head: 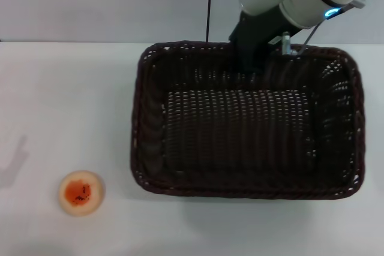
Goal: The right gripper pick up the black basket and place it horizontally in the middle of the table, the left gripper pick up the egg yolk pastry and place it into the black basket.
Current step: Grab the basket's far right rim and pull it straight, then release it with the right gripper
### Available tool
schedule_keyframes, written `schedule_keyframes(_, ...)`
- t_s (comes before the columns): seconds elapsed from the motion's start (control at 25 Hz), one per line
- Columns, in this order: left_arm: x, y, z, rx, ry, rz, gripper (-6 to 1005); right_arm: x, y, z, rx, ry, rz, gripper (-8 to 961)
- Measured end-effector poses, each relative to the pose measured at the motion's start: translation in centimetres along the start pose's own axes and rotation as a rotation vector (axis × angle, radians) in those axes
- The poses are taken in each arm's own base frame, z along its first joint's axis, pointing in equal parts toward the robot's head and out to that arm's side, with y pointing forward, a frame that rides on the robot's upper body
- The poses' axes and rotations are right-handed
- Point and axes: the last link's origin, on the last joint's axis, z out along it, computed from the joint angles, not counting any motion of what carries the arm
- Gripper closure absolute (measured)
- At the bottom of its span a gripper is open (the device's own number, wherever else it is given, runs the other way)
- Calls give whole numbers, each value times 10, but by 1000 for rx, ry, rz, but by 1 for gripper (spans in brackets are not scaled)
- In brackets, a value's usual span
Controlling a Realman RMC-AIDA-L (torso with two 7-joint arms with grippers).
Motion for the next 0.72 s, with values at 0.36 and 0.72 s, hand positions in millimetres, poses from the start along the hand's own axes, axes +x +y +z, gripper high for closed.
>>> schedule_keyframes(0.36,-1,0,5,-10,-2,-1,181,-1,3,11,-19,-35,9,750)
schedule_keyframes(0.72,-1,-3,6,-13,-6,9,181,-2,10,16,-42,-62,10,732)
